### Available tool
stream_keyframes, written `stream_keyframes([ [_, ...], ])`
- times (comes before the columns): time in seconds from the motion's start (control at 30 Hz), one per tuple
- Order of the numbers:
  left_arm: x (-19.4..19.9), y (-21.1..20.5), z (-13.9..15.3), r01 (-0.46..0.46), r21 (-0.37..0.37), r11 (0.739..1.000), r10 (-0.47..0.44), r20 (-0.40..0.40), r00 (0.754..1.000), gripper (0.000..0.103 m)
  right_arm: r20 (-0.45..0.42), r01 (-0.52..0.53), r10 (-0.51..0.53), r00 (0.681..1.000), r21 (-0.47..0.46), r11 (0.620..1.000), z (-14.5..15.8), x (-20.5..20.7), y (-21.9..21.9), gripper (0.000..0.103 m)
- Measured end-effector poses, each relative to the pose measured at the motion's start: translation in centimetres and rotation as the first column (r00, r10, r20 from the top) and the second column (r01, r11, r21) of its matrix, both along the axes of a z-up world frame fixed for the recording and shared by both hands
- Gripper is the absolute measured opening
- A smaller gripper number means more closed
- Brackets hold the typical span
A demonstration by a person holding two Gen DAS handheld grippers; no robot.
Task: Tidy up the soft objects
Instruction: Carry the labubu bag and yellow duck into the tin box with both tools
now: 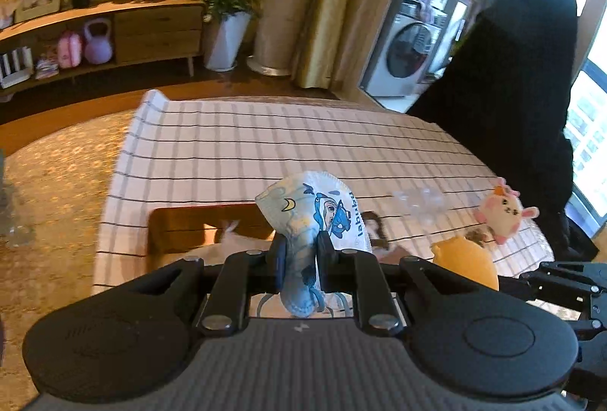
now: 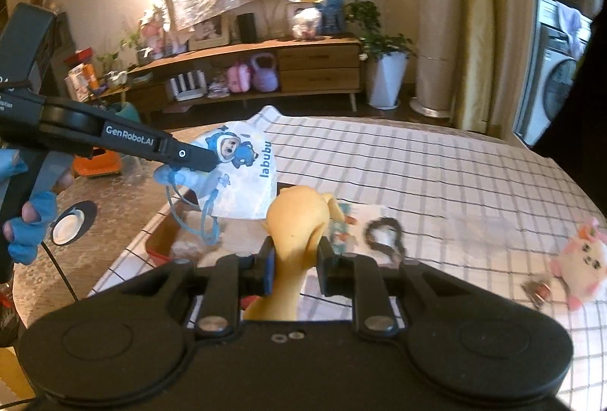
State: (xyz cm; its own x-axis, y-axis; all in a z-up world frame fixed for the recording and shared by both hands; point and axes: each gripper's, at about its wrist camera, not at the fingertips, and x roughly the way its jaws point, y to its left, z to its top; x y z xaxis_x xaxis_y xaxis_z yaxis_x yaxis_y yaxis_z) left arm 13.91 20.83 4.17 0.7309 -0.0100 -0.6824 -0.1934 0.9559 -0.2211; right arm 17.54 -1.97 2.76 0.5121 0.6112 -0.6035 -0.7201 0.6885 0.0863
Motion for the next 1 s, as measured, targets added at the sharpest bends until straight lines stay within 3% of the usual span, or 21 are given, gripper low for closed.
stream_keyframes([
  [0.33, -0.1, 5.3, -3.0, -0.071, 0.010, 0.997, 0.072, -0.062, 0.995, 0.016, -0.054, -0.059, 0.060, 0.997, 0.011, 0.998, -1.2, 2.1, 6.8, 0.020],
  [0.67, 3.1, 7.7, -7.1, -0.074, 0.034, 0.997, 0.078, -0.121, 0.990, 0.016, -0.102, -0.045, 0.037, 0.994, -0.081, 0.996, -5.0, 5.5, 12.3, 0.020],
  [1.0, 6.1, 8.1, -9.7, -0.046, 0.046, 0.998, 0.053, -0.166, 0.985, 0.016, -0.136, -0.030, 0.009, 0.991, -0.153, 0.988, -8.6, 7.8, 14.4, 0.020],
])
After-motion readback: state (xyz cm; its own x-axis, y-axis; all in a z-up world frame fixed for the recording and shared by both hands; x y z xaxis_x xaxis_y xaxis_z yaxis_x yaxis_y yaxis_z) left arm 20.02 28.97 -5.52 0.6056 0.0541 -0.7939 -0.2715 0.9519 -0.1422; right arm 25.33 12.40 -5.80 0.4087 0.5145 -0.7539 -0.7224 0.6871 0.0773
